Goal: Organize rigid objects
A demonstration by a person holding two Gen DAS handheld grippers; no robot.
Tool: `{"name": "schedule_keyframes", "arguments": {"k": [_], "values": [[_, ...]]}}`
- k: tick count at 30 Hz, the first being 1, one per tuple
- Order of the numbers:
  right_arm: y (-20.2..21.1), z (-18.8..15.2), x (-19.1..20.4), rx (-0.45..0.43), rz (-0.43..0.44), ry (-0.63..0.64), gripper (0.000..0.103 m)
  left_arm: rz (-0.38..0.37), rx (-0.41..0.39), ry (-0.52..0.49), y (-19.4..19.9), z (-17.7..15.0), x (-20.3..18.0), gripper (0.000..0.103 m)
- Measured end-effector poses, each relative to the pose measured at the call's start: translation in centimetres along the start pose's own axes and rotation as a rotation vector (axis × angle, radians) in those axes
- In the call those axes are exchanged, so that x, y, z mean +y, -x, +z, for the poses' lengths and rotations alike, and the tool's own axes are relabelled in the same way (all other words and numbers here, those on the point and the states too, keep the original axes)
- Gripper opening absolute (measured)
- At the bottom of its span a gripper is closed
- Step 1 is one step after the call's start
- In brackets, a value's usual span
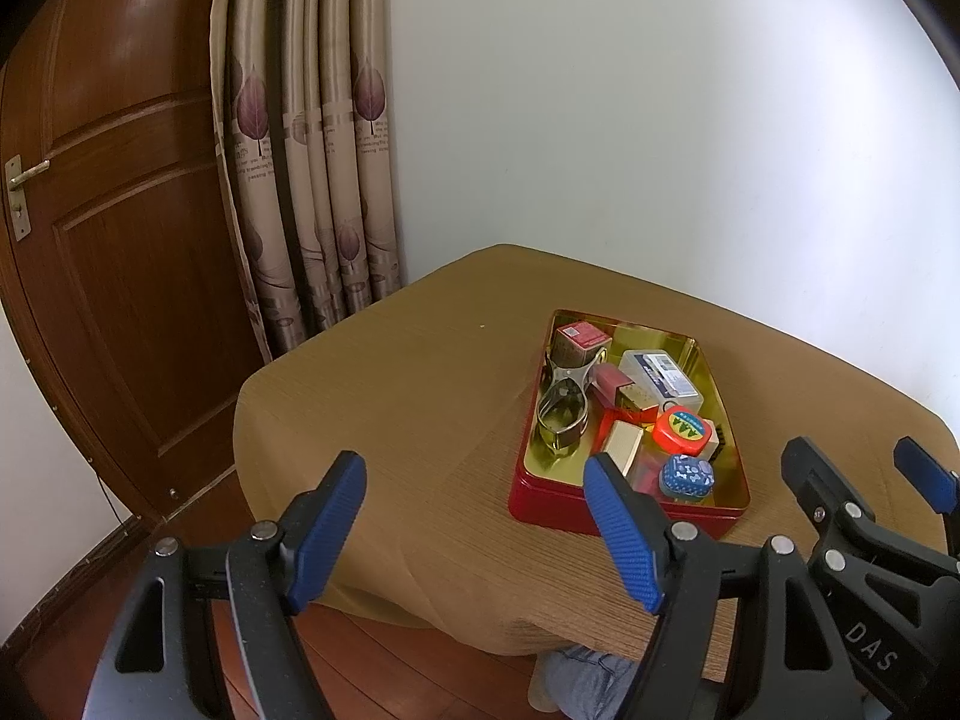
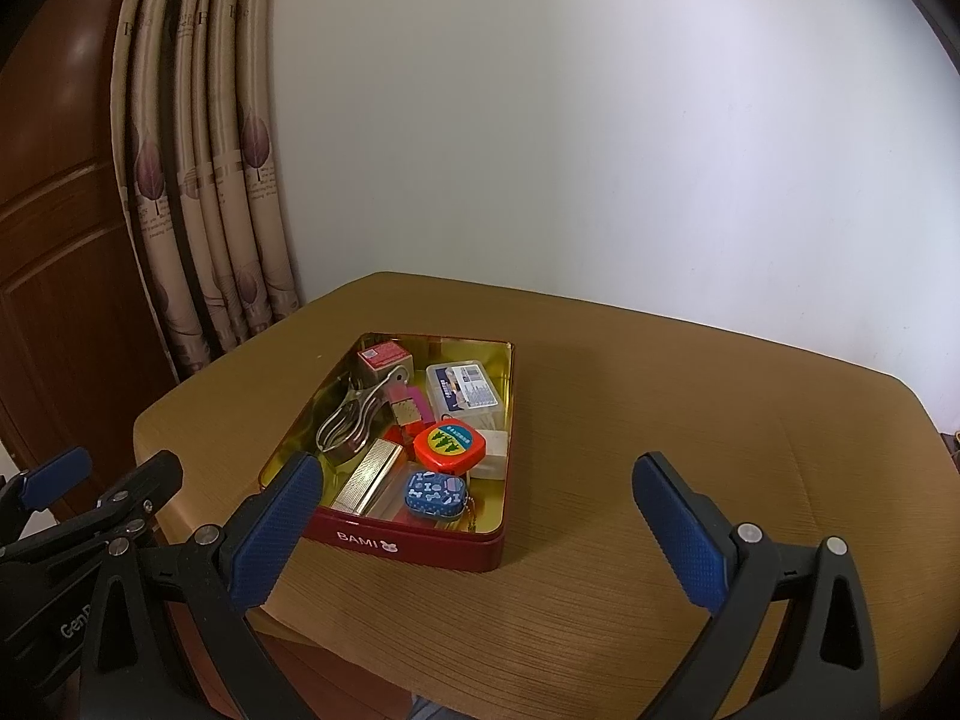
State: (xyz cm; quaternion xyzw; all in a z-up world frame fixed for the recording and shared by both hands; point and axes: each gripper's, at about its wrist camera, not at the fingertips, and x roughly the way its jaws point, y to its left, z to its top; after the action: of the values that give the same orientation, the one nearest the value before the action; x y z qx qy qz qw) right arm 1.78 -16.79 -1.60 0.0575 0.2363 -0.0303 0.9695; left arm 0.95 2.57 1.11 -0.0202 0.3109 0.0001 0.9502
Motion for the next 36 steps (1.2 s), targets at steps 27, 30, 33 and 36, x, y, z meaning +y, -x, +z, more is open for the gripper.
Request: {"name": "schedule_keyframes", "arguments": {"k": [27,30,33,36], "values": [[-0.21,-0.01,-0.24,0.004,0.003,-0.007,0.102,0.007,0.018,-0.022,-0.61,0.02,-0.25,0.084],[-0.22,0.02,-0.27,0.005,0.003,-0.008,0.102,0.0,0.023,-0.017,-0.62,0.07,-0.25,0.084],[-0.2,0.02,-0.24,0.005,0.003,-0.007,0.102,0.004,0.02,-0.019,-0.55,0.1,-0.27,0.084],[-0.17,0.0,-0.2,0.003,0.003,-0.008,0.102,0.012,0.005,-0.025,-0.52,0.15,-0.47,0.084]]}}
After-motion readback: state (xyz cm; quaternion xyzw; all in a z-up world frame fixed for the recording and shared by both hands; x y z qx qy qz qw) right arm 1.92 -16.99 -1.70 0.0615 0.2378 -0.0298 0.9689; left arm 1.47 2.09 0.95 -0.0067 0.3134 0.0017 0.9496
